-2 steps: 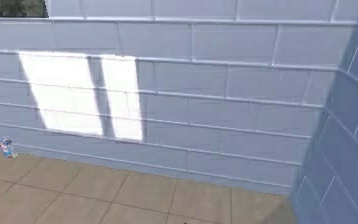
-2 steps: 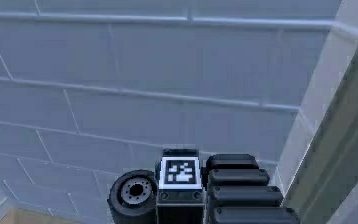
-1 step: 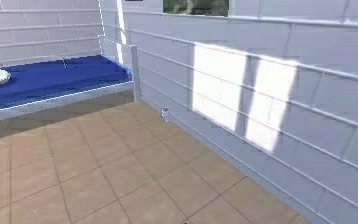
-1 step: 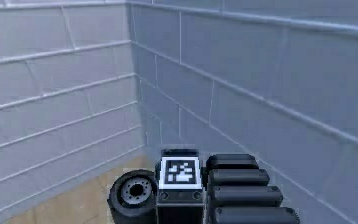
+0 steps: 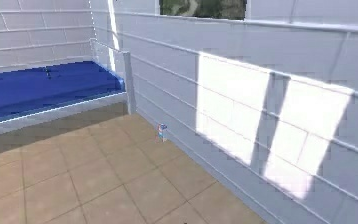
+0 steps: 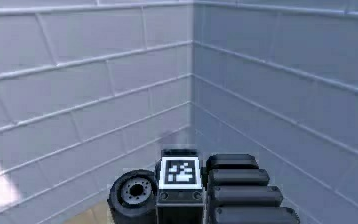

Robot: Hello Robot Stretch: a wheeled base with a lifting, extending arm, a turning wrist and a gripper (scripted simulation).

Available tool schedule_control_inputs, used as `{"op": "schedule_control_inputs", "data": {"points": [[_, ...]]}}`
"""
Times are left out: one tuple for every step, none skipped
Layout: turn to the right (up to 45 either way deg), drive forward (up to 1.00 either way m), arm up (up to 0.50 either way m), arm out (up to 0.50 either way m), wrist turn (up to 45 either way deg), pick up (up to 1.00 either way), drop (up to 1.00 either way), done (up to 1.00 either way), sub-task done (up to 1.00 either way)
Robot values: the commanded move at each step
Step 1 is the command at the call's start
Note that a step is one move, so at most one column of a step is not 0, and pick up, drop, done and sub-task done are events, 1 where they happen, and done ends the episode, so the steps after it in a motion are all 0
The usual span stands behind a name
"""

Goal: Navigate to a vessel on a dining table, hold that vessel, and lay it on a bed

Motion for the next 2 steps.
{"op": "schedule_control_inputs", "data": {"points": [[-36.0,0.00,0.00,0.00,0.0,0.00,0.00,0.00,0.00],[0.0,0.40,0.00,0.00,0.0,0.00,0.00,0.00,0.00]]}}
